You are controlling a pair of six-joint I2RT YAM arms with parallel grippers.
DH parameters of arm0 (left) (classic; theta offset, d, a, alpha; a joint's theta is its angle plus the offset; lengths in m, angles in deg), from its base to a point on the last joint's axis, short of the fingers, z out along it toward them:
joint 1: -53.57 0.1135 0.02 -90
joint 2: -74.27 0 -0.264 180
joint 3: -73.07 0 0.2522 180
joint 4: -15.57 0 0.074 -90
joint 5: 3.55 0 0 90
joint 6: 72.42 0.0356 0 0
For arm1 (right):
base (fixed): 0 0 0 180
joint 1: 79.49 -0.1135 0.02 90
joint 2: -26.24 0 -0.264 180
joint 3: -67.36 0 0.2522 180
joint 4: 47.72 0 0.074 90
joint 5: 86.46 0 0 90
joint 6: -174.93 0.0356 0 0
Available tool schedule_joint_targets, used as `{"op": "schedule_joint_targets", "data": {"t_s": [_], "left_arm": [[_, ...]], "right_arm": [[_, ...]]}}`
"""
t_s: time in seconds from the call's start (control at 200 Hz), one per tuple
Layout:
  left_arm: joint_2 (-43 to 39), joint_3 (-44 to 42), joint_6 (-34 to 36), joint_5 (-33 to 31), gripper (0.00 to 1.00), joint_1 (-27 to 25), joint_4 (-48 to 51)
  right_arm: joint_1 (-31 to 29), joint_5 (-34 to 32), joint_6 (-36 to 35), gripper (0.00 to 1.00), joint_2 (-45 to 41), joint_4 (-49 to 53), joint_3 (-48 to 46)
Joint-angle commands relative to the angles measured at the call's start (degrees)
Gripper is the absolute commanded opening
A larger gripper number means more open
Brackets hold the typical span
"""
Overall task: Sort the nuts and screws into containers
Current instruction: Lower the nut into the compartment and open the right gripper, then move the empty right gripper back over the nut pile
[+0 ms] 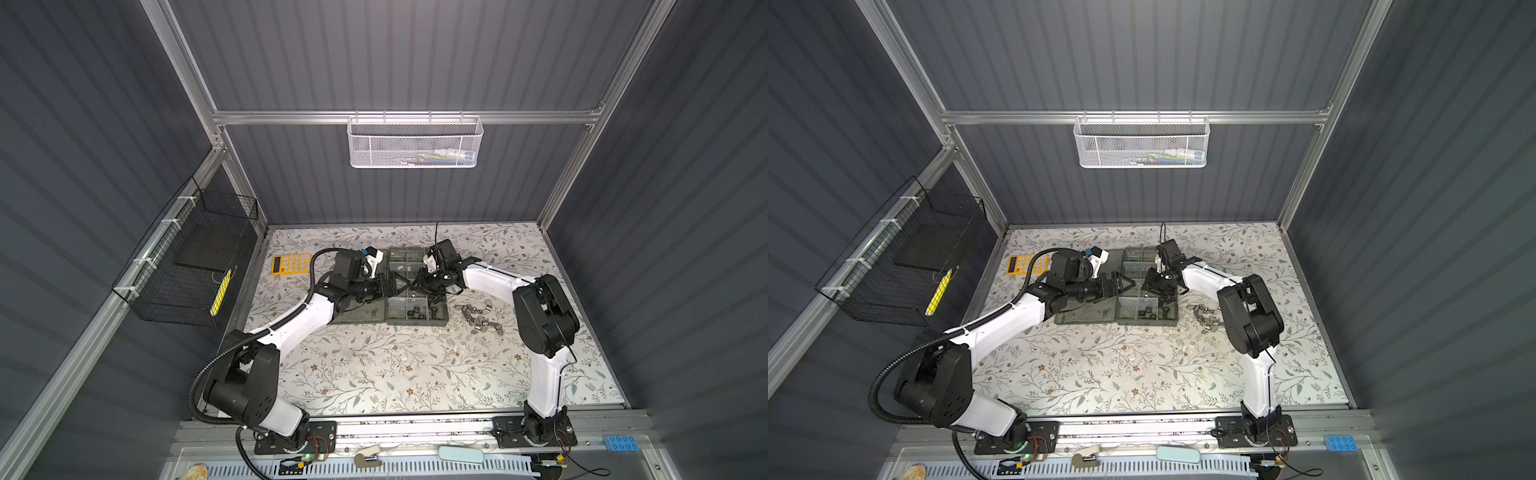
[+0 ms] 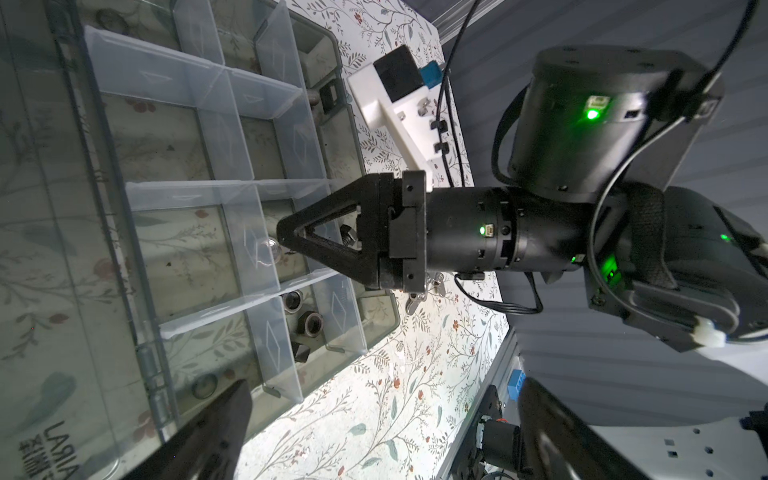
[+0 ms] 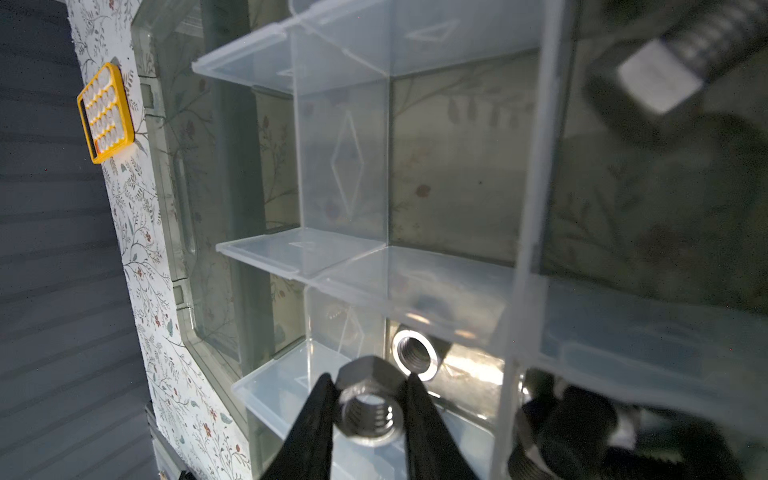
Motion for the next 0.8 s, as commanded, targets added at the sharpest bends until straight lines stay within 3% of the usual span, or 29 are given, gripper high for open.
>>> {"op": "schedule_joint_targets", "data": {"t_s": [0.0, 0.35, 0.795], "left_arm": [[-0.9, -0.3, 0.6, 1.6, 1.0, 0.2, 0.2], [-1.4, -0.7, -1.7, 1.6, 1.0, 0.2, -1.3], [-1.3, 0.0, -2.6, 0.3, 1.0, -2.2, -1.8]], "right_arm": [[-0.2, -0.2, -0.2, 0.32, 0.5, 0.7, 0.9], [-0.3, -0.4, -0.8, 0.41, -1.9, 0.9, 0.3], [0.8, -5.3, -3.1, 0.61, -11.2, 2.2, -3.1]]}}
